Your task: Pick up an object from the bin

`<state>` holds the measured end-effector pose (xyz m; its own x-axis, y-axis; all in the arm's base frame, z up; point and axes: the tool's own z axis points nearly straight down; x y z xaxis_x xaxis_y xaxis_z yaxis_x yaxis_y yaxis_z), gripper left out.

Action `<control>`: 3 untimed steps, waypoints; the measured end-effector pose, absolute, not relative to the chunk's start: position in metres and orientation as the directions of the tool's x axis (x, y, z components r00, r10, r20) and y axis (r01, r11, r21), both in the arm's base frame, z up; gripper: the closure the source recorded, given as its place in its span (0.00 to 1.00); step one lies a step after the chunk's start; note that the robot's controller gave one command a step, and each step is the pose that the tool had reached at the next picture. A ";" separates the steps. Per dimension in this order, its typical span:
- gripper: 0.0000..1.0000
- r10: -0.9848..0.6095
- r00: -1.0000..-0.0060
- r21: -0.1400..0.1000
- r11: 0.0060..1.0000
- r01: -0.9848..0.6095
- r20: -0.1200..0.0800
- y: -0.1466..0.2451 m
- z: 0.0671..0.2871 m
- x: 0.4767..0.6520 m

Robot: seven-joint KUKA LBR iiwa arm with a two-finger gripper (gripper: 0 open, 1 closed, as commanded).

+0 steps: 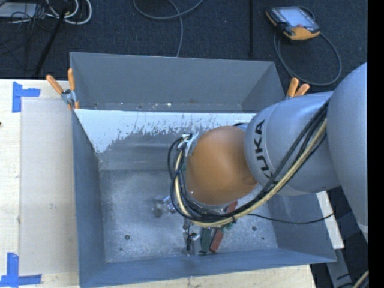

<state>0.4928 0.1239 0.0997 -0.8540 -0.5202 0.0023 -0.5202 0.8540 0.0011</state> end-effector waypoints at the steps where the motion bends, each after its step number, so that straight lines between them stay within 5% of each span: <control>1: 0.00 -0.659 -0.752 0.003 0.752 -0.659 -0.001 0.079 0.098 0.522; 2: 0.00 -0.667 -0.745 -0.002 0.745 -0.667 -0.001 0.038 0.100 0.543; 3: 0.00 -0.769 -0.640 0.001 0.640 -0.769 0.001 0.037 0.099 0.524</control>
Offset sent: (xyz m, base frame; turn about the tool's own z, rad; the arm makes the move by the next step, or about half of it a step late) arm 0.0166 -0.0535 0.0072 -0.2673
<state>0.5240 0.0367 0.0990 -0.6396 -0.7687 0.0009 -0.7687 0.6396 0.0015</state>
